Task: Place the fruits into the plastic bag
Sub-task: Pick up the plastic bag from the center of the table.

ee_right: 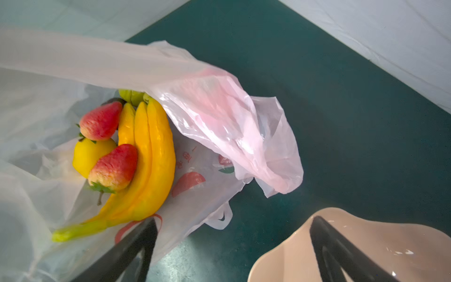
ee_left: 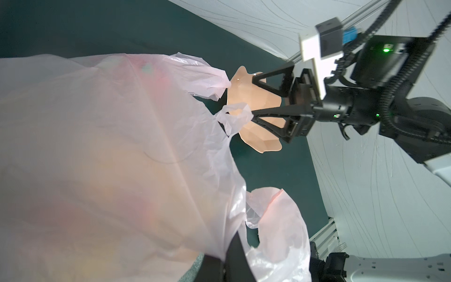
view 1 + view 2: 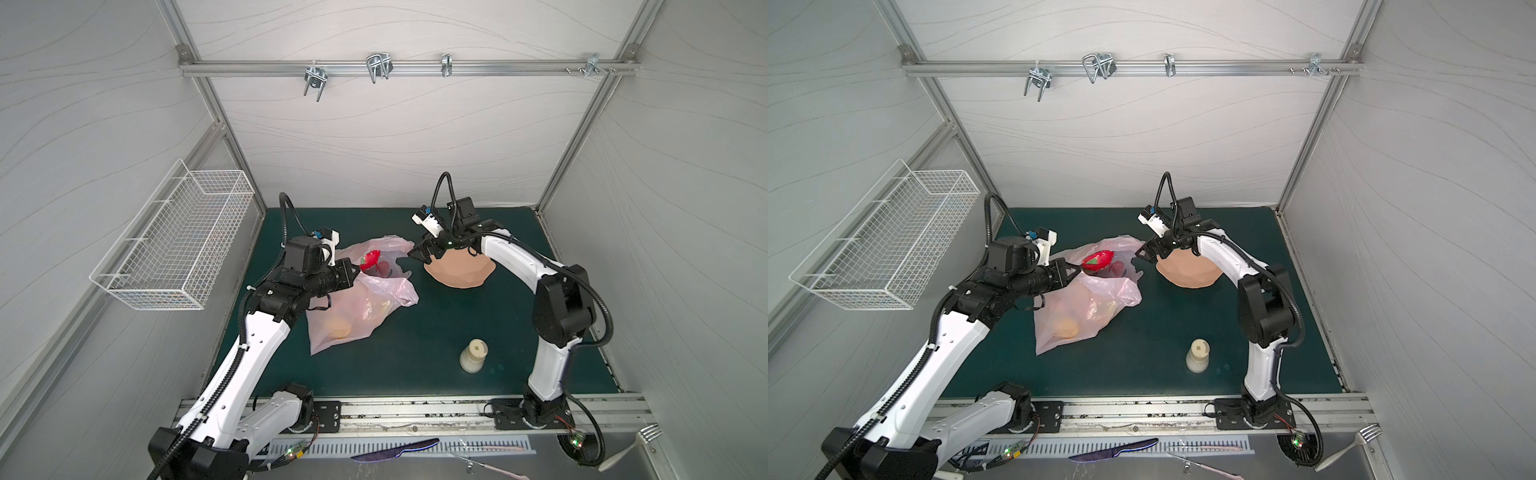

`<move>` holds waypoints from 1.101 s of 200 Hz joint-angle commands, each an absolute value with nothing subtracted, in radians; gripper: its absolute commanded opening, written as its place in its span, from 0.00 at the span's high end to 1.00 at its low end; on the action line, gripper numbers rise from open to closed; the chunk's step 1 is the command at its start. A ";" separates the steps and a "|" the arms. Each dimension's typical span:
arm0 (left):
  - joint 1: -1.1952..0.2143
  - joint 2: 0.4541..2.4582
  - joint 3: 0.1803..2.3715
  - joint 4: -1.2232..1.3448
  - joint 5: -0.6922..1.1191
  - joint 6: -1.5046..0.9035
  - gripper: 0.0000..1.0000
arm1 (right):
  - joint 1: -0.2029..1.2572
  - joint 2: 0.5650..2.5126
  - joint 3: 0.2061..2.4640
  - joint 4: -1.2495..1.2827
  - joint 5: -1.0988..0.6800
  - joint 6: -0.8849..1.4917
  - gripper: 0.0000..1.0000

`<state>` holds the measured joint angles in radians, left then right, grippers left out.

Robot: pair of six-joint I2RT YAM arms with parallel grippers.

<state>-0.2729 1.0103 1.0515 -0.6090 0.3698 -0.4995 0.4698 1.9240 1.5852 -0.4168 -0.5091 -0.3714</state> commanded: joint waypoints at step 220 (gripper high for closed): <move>-0.289 1.015 1.448 -0.965 0.413 -0.640 0.24 | 0.601 2.047 1.677 -0.379 -0.427 -0.568 1.00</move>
<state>-0.2733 1.0191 1.4254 -0.9188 0.3035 -0.5434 0.6018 2.1155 1.6817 -0.3664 -0.4007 -0.5499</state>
